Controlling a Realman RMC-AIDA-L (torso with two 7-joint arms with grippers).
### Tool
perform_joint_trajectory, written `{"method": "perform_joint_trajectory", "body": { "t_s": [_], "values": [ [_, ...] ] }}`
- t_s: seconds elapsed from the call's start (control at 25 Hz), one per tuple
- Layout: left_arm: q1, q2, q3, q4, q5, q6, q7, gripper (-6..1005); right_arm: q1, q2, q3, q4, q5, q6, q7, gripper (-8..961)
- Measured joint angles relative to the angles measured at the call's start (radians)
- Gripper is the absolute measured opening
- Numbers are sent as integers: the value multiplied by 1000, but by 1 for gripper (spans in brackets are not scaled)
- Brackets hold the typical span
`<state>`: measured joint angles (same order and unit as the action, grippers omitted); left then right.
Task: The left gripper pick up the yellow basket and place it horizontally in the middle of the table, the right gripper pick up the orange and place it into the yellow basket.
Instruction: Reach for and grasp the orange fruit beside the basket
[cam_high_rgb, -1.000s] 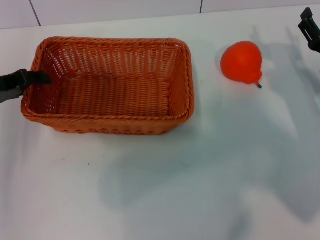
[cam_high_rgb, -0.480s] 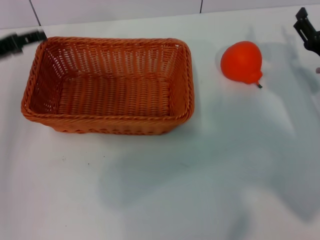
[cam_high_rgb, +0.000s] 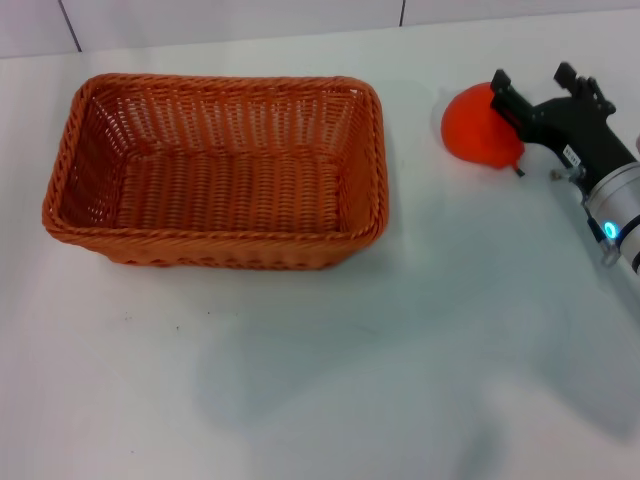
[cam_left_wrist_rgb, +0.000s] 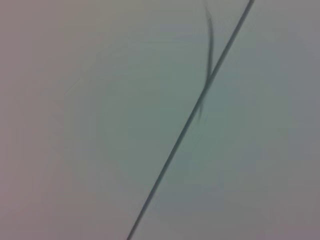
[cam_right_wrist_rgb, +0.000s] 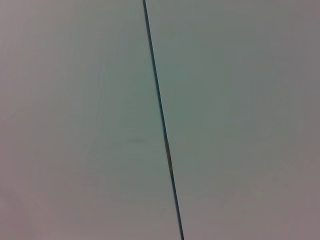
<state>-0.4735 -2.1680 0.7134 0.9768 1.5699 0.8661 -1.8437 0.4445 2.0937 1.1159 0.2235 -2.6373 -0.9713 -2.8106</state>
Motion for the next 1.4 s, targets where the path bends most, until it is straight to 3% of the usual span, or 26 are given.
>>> {"method": "perform_joint_trajectory", "body": {
  "t_s": [0.16,0.36,0.56,0.88,1.4],
  "values": [
    [23,-2,1,-71,-232,71,231,878,8,-5,-10,0,0,87,40,928],
    [51,0,-3,-209,-554,256,576,878,33,-13,-11,-13,0,175,48,928],
    [64,2,-3,-315,-710,342,748,878,55,-19,-43,-15,-2,199,46,928],
    [73,2,-3,-330,-724,342,803,877,97,-17,-98,-15,-3,204,42,928],
    [63,2,-3,-341,-728,332,835,877,118,-9,-102,-16,-2,274,47,928]
  ]
}}
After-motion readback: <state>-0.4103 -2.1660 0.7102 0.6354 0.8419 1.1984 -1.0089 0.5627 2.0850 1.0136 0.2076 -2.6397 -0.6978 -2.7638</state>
